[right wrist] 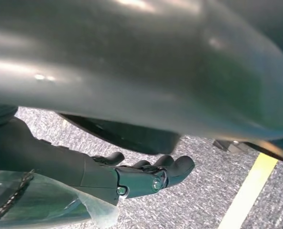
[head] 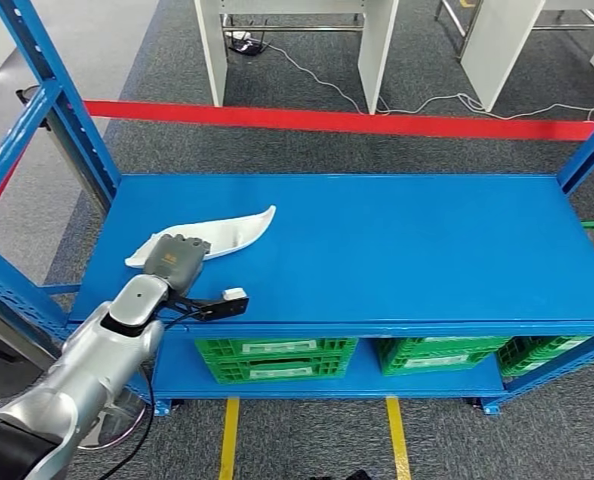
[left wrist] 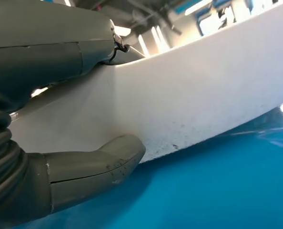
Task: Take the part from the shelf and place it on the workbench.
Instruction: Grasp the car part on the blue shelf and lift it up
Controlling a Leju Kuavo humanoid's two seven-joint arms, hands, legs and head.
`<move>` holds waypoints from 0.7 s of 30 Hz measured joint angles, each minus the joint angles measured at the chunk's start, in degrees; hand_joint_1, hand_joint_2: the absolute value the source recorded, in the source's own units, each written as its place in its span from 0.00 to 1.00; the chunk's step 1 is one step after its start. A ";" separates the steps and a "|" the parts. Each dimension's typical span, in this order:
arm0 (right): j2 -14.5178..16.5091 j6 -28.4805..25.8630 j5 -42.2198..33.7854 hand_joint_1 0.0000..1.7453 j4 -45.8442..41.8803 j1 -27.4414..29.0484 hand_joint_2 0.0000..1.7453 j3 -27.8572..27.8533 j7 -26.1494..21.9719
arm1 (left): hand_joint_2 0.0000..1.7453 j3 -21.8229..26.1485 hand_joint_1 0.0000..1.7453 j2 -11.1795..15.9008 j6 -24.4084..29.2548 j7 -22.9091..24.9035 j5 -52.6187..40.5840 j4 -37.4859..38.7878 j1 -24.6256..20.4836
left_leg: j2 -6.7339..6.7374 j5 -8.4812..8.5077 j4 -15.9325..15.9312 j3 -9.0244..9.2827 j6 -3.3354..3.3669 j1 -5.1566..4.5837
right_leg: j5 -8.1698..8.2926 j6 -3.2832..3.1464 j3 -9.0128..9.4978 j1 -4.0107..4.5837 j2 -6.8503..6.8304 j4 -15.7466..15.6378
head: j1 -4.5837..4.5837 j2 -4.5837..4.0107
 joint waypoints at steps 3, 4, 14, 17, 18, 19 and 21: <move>-0.01 0.01 0.47 0.00 0.00 0.01 0.00 -0.03 0.00 | 1.00 -0.05 1.00 0.28 5.54 -0.95 -1.06 -0.60 1.14 | -0.05 -0.15 0.29 0.00 -0.20 -0.01 | 5.08 -0.22 3.37 -0.01 -0.06 -7.63 | 0.02 0.00; -0.01 0.01 0.67 0.00 0.00 -0.05 0.00 -0.04 0.01 | 1.00 -0.06 1.00 0.34 7.48 -1.15 -1.37 -1.27 1.55 | -0.07 -0.29 0.53 -0.13 -0.40 -0.14 | 6.43 -0.36 5.37 0.03 -0.08 -11.48 | 0.02 0.00; 0.08 -0.08 1.42 0.00 0.00 -0.10 0.00 -0.25 0.16 | 1.00 -0.27 1.00 -0.21 11.72 -1.60 -2.19 -13.04 6.10 | -0.08 -7.61 14.89 -6.57 -2.90 0.08 | 7.45 -2.60 7.67 -0.08 -0.02 -15.89 | -0.44 0.00; 0.08 -0.08 1.43 0.00 0.00 -0.02 0.00 -0.27 0.17 | 1.00 -0.36 1.00 -0.18 11.70 -1.61 -2.19 -14.23 7.02 | -0.08 -5.66 14.89 -6.59 -2.69 0.15 | 7.41 -2.62 7.77 -0.06 0.15 -15.87 | -0.47 0.00; 0.09 -0.09 1.44 0.00 0.00 -0.02 0.00 -0.27 0.16 | 1.00 -0.37 1.00 -0.15 11.82 -1.75 -2.03 -14.64 7.11 | -0.07 -3.46 11.02 -4.80 -2.37 0.10 | 7.38 -2.57 7.84 -0.04 0.19 -15.87 | -0.48 0.00; 0.12 -0.13 1.45 0.00 0.00 -0.03 0.00 -0.28 0.16 | 1.00 -0.37 1.00 -0.14 12.12 -2.05 -1.74 -15.11 7.15 | -0.07 -1.82 7.08 -2.92 -2.03 -0.02 | 7.32 -2.44 7.88 0.06 0.18 -15.85 | -0.46 0.00; 0.21 -0.67 1.47 0.00 0.00 -0.09 0.00 -0.32 0.17 | 1.00 -0.37 1.00 -0.32 13.27 -3.16 -0.59 -16.83 7.69 | -0.07 -0.46 1.87 -0.59 -1.47 -0.29 | 7.26 -1.95 7.78 0.23 0.10 -15.78 | -0.39 0.00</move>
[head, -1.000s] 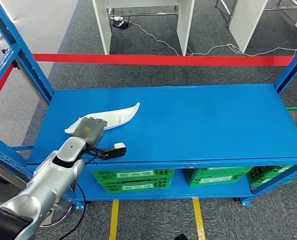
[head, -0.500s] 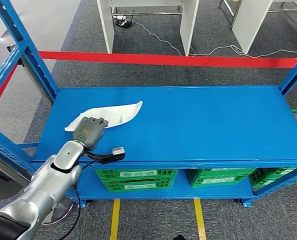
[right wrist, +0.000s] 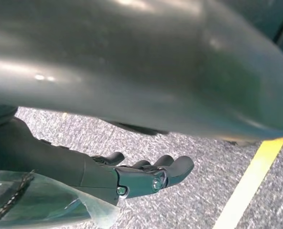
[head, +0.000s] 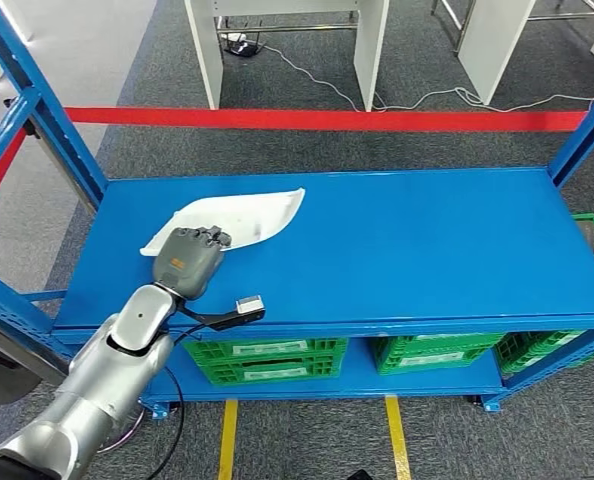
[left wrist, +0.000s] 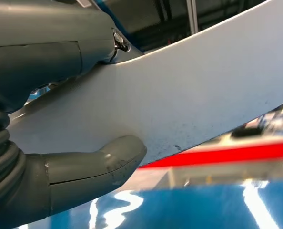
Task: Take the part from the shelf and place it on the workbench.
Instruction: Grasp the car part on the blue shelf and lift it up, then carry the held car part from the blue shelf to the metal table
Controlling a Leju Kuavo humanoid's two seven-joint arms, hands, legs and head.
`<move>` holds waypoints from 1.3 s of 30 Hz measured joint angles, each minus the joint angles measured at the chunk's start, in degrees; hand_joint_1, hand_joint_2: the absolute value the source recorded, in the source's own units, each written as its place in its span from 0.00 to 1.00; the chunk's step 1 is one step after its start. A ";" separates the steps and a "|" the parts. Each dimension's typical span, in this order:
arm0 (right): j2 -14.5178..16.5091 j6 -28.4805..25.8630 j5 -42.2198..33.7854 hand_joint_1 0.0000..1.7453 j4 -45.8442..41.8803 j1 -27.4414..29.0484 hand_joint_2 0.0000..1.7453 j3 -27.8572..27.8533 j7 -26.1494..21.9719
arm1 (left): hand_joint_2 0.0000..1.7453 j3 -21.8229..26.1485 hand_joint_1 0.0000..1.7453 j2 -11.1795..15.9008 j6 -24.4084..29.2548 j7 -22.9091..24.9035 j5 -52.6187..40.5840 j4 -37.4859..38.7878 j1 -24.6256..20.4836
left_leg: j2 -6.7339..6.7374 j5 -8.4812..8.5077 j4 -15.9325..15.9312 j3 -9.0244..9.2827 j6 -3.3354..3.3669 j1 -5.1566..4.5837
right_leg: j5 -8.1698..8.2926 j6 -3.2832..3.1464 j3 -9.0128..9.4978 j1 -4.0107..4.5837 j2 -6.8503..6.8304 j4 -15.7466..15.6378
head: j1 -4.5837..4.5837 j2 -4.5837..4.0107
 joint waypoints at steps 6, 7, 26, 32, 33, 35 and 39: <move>1.19 -2.76 0.27 0.00 0.00 -0.01 0.00 -0.83 0.91 | 1.00 -0.39 1.00 -2.27 5.05 -4.72 7.03 -14.29 7.90 | 0.18 0.25 -1.78 0.78 1.52 0.28 | -3.58 1.68 -2.43 -0.09 -0.16 4.76 | 0.26 0.00; 1.29 -2.88 0.28 0.00 0.00 -0.01 0.00 -0.98 0.98 | 1.00 -0.65 1.00 -2.72 5.41 -5.67 7.80 -16.88 9.36 | 0.21 0.33 -1.78 0.75 1.69 0.24 | -5.59 1.82 -4.03 -0.07 -0.19 8.46 | 0.37 0.00; 2.03 -4.78 -0.01 0.00 0.00 0.00 0.00 -4.26 0.04 | 1.00 -7.66 1.00 -7.78 5.68 -25.68 36.43 -38.65 27.47 | 0.07 -10.16 13.54 -3.13 -0.99 0.11 | 1.97 -0.83 -2.37 0.03 -0.51 0.20 | 0.06 0.00; 2.53 -5.53 0.19 0.00 -0.04 -0.03 0.00 -5.02 -0.28 | 1.00 -8.98 1.00 -7.62 5.67 -29.95 45.59 -38.81 27.73 | 0.23 -6.10 -2.33 7.49 1.36 -0.93 | 5.11 0.33 -4.37 0.25 -0.65 -0.25 | 0.06 0.02; 2.59 -5.76 0.21 0.00 -0.04 -0.02 0.00 -5.15 -0.39 | 1.00 -9.16 1.00 -7.58 5.60 -30.37 46.95 -38.82 27.75 | 0.22 -5.38 -2.50 7.23 1.63 -1.07 | 5.67 0.77 -4.35 0.15 -0.70 -0.57 | -0.06 0.02; 2.71 -6.40 0.15 0.00 -0.02 0.00 0.00 -5.49 -0.72 | 1.00 -9.51 1.00 -7.52 5.07 -31.28 50.02 -38.81 27.83 | 0.37 -3.80 -3.20 6.50 2.11 -0.89 | 5.22 1.39 -4.86 0.04 -0.62 -0.47 | -0.07 0.02; 2.75 -7.28 0.04 0.00 0.00 0.01 0.00 -6.21 -1.18 | 1.00 -10.08 1.00 -7.43 3.94 -32.69 53.68 -38.77 27.87 | 0.54 -0.51 -3.82 3.21 2.77 -0.56 | -5.43 2.28 -8.03 0.03 -0.42 10.81 | 0.32 0.02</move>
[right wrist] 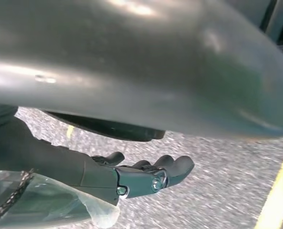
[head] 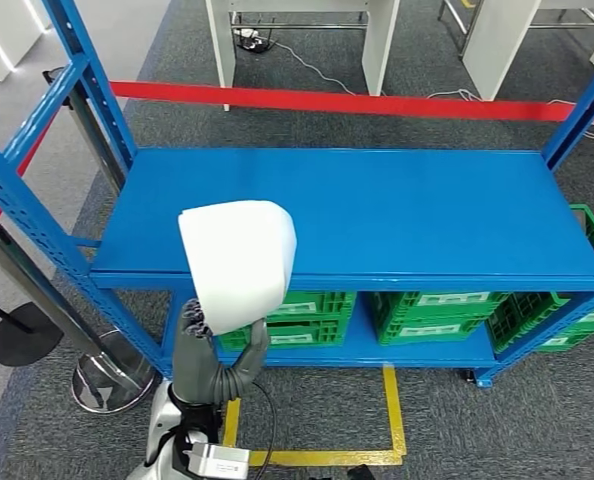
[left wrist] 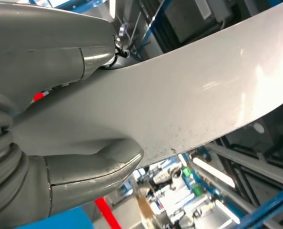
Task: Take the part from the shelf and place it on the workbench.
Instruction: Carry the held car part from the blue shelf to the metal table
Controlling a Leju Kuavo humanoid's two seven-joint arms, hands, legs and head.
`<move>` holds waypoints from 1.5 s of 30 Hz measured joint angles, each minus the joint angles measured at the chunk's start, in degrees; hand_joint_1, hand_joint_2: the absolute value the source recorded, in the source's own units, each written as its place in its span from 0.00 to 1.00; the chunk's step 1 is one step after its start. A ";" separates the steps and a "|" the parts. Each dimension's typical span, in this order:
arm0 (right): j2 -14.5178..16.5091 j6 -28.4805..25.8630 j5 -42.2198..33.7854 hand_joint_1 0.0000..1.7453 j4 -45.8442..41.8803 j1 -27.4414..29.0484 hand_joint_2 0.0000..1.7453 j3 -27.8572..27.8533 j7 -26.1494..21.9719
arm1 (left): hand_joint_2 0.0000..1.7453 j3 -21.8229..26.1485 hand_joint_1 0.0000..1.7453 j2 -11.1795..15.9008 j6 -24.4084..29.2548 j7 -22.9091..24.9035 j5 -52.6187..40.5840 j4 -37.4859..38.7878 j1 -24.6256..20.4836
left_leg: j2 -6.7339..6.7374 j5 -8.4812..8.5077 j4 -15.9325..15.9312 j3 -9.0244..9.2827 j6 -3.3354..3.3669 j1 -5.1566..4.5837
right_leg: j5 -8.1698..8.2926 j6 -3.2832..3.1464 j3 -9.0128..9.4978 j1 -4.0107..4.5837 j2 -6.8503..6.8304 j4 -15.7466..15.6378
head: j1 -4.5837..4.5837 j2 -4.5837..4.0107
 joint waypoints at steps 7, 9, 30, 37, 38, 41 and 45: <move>0.02 -0.12 -0.25 0.00 -0.05 -0.30 0.00 -0.84 -0.26 | 1.00 -0.67 1.00 0.26 -1.24 -1.36 1.18 0.61 -0.08 | 0.04 3.79 1.52 -5.23 -1.27 -0.10 | 1.22 0.01 14.05 -0.03 0.09 -10.65 | 0.05 0.01; 0.04 -0.09 -0.37 0.00 -0.05 -0.35 0.00 -1.02 -0.09 | 1.00 -0.86 1.00 0.32 -1.43 -1.42 1.40 0.76 -0.20 | 0.07 4.64 1.81 -5.64 -1.95 -0.11 | 0.29 -0.86 15.30 0.22 0.19 -13.34 | 0.09 0.01; 0.32 -0.78 0.16 0.00 -0.02 -0.05 0.00 -1.86 -0.25 | 1.00 -1.48 1.00 0.82 -1.49 -1.41 2.01 1.28 -0.17 | 0.16 -1.04 -0.42 1.34 -0.46 0.35 | -0.27 -0.01 3.21 -0.09 -0.03 -2.79 | -0.02 -0.01; 0.32 -0.83 0.71 0.00 -0.04 -0.23 0.00 -1.86 -0.47 | 1.00 -1.47 1.00 0.85 -2.42 -1.39 3.16 1.38 0.04 | 2.79 1.55 0.76 -2.89 -1.24 0.02 | 2.31 0.29 12.47 0.11 -2.67 -9.01 | 0.19 -0.01; 0.32 -0.83 0.77 0.00 -0.05 -0.35 0.00 -1.86 -0.46 | 1.00 -1.46 1.00 0.85 -2.53 -1.39 3.26 1.38 0.04 | 3.27 1.66 1.12 -3.11 -1.50 -0.13 | 1.76 0.02 13.96 0.22 -3.33 -11.73 | 0.21 -0.01; 0.32 -0.86 0.92 0.00 -0.07 -0.24 0.00 -1.86 -0.41 | 1.00 -1.47 1.00 0.85 -2.72 -1.41 3.40 1.39 0.03 | 4.52 1.81 1.67 -3.28 -2.35 -0.21 | 1.11 -1.42 13.89 0.28 -2.64 -13.40 | 0.25 -0.01; 0.33 -1.02 1.10 0.00 -0.06 -0.05 0.00 -1.88 -0.26 | 1.00 -1.45 1.00 0.93 -2.88 -1.42 3.86 1.39 0.07 | 1.02 -4.71 9.83 -6.11 -3.86 0.37 | 2.40 -2.95 13.41 0.15 -0.89 -13.42 | 0.07 0.00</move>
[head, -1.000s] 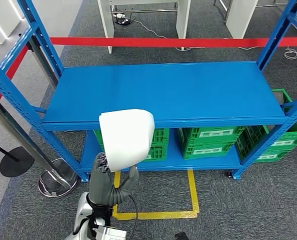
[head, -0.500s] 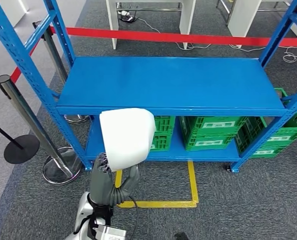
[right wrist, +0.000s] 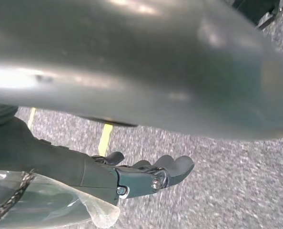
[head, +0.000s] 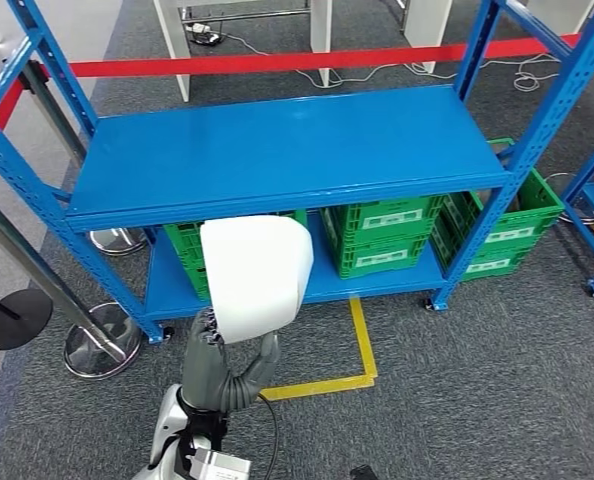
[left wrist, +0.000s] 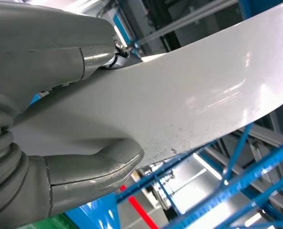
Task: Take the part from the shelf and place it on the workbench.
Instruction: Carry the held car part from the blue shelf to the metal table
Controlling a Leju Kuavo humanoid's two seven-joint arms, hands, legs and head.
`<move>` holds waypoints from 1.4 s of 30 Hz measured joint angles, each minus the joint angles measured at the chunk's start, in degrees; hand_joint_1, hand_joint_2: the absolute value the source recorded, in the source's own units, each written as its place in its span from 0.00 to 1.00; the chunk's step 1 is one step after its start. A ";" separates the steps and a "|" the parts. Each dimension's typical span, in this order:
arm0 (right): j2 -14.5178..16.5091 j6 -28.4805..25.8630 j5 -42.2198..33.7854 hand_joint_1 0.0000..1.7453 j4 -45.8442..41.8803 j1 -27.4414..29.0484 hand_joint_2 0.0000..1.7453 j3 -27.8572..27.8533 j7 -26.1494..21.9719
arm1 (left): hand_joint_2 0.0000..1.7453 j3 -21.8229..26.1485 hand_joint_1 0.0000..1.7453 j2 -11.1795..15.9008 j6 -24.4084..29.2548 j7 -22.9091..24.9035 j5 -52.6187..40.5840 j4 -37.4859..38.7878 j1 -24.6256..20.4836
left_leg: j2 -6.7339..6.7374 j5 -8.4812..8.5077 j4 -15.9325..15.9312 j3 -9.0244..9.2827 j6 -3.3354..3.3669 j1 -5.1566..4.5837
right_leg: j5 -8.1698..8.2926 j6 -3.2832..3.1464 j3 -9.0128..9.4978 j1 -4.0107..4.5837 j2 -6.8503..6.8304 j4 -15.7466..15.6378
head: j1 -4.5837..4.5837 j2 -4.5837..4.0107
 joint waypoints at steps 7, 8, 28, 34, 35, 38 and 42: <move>0.09 -0.10 0.22 0.00 0.01 0.04 0.00 -0.02 0.22 | 1.00 -0.03 1.00 0.12 -0.55 -0.10 0.79 0.16 -0.03 | -3.51 3.14 -3.24 4.25 1.38 0.17 | 0.76 0.11 -1.21 0.09 4.61 0.66 | 0.13 0.00; 0.14 -0.14 0.26 0.00 0.01 -0.04 0.00 -0.03 0.22 | 1.00 -0.03 1.00 0.13 -0.63 -0.18 0.91 0.18 -0.03 | -4.68 3.76 -5.69 5.40 1.74 0.20 | 0.84 0.36 -1.44 -0.01 5.24 0.75 | 0.14 0.00; 0.22 -1.02 0.09 0.00 0.02 0.11 0.00 -0.83 1.09 | 1.00 -0.59 1.00 0.06 -1.43 -0.98 1.79 0.61 -0.32 | 3.90 2.02 -7.20 5.99 0.87 0.13 | 1.95 1.19 -4.05 -0.05 -1.02 1.70 | 0.27 0.00; 0.22 -0.84 0.35 0.00 0.02 0.10 0.00 -0.85 1.51 | 1.00 -0.73 1.00 0.27 -1.59 -0.19 0.68 0.89 -0.37 | -0.67 -6.02 8.89 -0.43 0.33 0.54 | 2.74 0.07 -4.78 -0.01 3.06 1.71 | 0.08 0.01; 0.22 -0.79 0.46 0.00 0.02 0.15 0.00 -0.85 1.57 | 1.00 -0.80 1.00 0.27 -1.56 0.16 0.31 0.96 -0.40 | -0.81 -4.70 7.70 0.16 0.57 0.54 | 2.80 0.09 -4.78 0.04 3.88 1.73 | 0.09 0.01; 0.23 -0.53 0.94 0.00 0.02 0.09 0.00 -0.85 1.76 | 1.00 -0.96 1.00 0.31 -1.51 0.81 -0.06 1.04 -0.46 | -4.04 1.27 -3.49 5.20 1.77 0.60 | 3.00 0.46 -4.85 0.06 6.25 1.85 | 0.14 0.01; 0.21 -0.21 1.66 0.00 0.02 0.11 0.00 -0.85 2.05 | 1.00 -0.97 1.00 0.32 -1.43 1.19 -0.03 1.07 -0.46 | -5.27 2.29 -7.81 6.74 2.22 0.55 | 3.58 1.83 -6.04 -0.39 8.28 1.89 | -0.04 -0.01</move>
